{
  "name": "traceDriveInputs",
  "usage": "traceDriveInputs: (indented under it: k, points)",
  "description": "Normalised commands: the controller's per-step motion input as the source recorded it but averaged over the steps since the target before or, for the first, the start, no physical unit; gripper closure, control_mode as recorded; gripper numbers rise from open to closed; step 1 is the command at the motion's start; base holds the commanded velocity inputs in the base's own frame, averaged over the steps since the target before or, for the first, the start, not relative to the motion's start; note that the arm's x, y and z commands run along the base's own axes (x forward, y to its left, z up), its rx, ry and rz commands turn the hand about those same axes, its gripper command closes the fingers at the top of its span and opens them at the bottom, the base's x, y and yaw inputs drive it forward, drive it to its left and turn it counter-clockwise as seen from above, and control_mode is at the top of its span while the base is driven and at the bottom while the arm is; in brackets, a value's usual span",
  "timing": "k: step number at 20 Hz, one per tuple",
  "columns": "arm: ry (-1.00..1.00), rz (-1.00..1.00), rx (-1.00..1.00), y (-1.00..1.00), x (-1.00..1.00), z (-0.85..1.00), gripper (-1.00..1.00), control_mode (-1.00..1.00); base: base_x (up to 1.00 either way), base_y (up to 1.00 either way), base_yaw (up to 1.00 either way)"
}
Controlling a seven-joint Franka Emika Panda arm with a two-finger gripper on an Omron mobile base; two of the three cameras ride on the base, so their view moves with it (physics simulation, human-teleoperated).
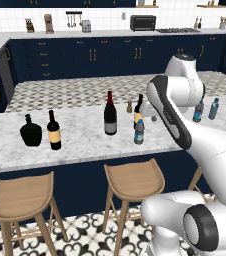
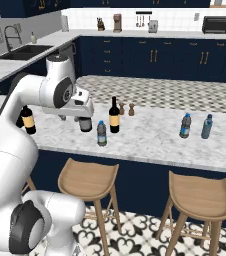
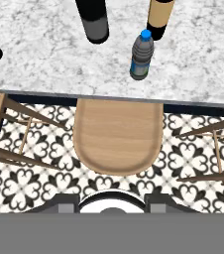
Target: Move the plastic bottles in the middle to the plastics group, and the glass bottles in the middle to the glass group.
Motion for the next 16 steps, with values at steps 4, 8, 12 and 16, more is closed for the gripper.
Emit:
traceDriveInputs:
  k: [4, 8, 12, 16]
  points:
    - [-0.01, 0.0, 0.02, -0.03, -0.16, 0.0, -1.0, -1.0, 0.0, 0.0, 0.0]
    - [-0.04, -0.03, -0.01, 0.0, -0.17, -0.13, -1.0, -1.0, 0.0, 0.0, 0.0]
    - [-0.03, 0.0, -0.06, 0.0, 0.22, -0.29, -1.0, -1.0, 0.0, 0.0, 0.0]
    - [0.0, 0.0, 0.0, -0.03, 0.64, -0.34, -1.0, -1.0, 0.0, 0.0, 0.0]
